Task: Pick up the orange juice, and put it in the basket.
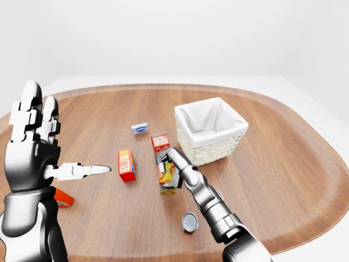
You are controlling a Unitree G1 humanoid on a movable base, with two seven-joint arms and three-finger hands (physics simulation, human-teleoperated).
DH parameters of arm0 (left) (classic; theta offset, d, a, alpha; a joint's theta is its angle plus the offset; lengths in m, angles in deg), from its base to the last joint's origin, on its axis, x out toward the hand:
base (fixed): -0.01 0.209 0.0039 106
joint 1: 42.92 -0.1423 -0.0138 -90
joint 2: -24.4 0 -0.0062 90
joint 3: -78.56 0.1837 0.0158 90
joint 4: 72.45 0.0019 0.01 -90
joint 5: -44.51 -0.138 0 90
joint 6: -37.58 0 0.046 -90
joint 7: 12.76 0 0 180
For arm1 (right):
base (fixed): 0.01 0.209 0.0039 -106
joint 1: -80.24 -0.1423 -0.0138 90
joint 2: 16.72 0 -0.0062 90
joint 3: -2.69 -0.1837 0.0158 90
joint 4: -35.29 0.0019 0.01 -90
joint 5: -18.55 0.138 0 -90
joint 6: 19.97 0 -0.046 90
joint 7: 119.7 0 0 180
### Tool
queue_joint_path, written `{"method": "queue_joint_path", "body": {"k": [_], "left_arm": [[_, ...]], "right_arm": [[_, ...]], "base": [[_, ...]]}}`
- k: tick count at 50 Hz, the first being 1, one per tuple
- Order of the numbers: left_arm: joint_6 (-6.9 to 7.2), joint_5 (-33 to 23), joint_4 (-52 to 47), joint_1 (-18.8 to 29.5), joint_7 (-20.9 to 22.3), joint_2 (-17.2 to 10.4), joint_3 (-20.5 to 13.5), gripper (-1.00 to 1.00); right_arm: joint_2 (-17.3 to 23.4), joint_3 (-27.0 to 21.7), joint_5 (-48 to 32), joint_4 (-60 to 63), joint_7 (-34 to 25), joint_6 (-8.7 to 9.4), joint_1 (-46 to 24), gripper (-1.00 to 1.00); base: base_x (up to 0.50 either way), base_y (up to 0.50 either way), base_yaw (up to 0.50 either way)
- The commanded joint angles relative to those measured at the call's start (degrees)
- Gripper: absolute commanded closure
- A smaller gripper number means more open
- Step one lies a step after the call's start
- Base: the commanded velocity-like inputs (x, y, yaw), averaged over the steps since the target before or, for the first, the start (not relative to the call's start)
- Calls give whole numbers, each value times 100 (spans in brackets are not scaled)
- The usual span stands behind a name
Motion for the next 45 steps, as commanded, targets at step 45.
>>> {"method": "queue_joint_path", "body": {"k": [45], "left_arm": [[0, -190, 629, 39, -80, 19, 97, -100]], "right_arm": [[-112, -47, 319, 2500, -1289, 1000, -770, 100]], "base": [[0, 0, 0]]}}
